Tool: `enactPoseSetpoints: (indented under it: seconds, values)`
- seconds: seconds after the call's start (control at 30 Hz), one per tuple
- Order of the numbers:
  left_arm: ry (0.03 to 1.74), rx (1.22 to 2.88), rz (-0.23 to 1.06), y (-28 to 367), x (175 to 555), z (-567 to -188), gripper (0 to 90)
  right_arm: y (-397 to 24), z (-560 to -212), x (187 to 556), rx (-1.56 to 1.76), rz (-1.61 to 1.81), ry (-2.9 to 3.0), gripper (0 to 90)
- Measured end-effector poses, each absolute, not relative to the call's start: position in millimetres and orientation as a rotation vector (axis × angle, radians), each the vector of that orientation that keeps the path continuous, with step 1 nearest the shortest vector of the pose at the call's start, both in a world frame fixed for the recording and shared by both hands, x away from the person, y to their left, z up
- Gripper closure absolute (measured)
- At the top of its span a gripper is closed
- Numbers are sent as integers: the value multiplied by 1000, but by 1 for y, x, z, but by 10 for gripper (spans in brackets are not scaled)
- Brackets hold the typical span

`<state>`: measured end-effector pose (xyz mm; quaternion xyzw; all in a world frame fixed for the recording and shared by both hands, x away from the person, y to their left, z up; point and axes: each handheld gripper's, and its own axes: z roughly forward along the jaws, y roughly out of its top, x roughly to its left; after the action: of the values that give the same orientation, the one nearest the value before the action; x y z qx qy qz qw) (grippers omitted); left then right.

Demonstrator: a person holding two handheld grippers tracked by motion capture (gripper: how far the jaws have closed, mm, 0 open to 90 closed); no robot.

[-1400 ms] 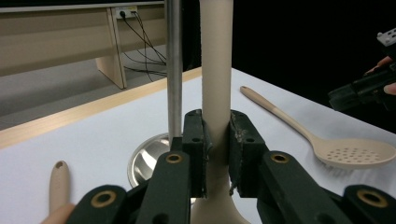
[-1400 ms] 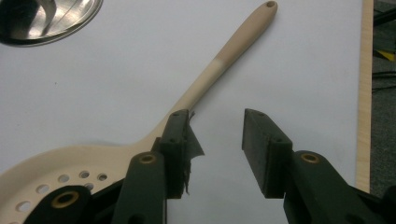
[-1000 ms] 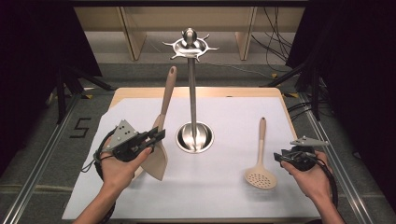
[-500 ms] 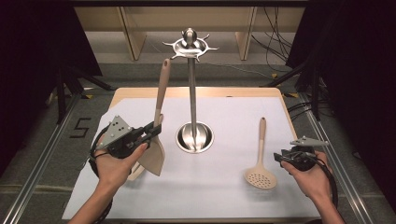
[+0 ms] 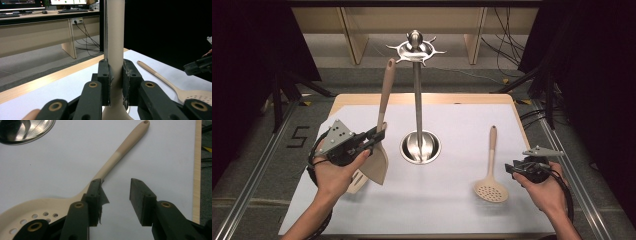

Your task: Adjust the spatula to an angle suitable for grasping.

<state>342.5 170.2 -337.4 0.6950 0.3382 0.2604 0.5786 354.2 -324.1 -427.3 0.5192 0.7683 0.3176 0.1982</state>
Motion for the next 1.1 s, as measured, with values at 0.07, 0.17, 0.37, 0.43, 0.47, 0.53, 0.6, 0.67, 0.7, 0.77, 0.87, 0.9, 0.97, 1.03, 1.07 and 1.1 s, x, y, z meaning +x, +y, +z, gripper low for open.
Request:
enactPoseSetpoints:
  seconds: [0.07,0.17,0.37,0.43,0.47,0.53,0.6,0.67,0.7,0.77,0.87,0.9,0.97,1.03,1.07,1.1]
  values:
    - [793,1624,608,170,344,-337,777,-324,-427,354,1452,886,2149,624]
    - [794,1623,607,168,346,-336,777,-324,-427,354,1455,888,2149,624]
    - [797,1631,607,165,350,-337,777,-324,-427,354,1460,894,2143,624]
    - [800,1631,605,164,353,-338,777,-324,-427,354,1456,893,2143,624]
    - [801,1632,604,163,354,-338,777,-324,-427,354,1452,890,2139,624]
    - [803,1632,603,162,355,-339,777,-323,-426,353,1479,883,2134,624]
    - [805,1630,601,161,357,-339,777,-324,-427,354,1462,891,2141,624]
    - [805,1633,606,160,359,-339,777,-324,-427,354,1461,894,2143,625]
    - [808,1634,607,160,360,-340,777,-324,-427,354,1461,894,2143,625]
    - [812,1631,605,159,362,-341,776,-324,-427,354,1456,893,2142,625]
    - [815,1634,606,157,365,-341,776,-325,-427,354,1450,887,2147,624]
    - [814,1634,605,157,365,-342,776,-325,-427,354,1450,888,2147,624]
    - [816,1638,605,155,367,-342,776,-324,-427,354,1457,894,2142,624]
    - [818,1639,603,153,369,-343,775,-325,-428,354,1435,894,2145,624]
    - [821,1637,601,152,370,-344,775,-325,-428,355,1433,894,2144,624]
    - [821,1641,602,152,370,-344,775,-324,-427,354,1458,893,2144,624]
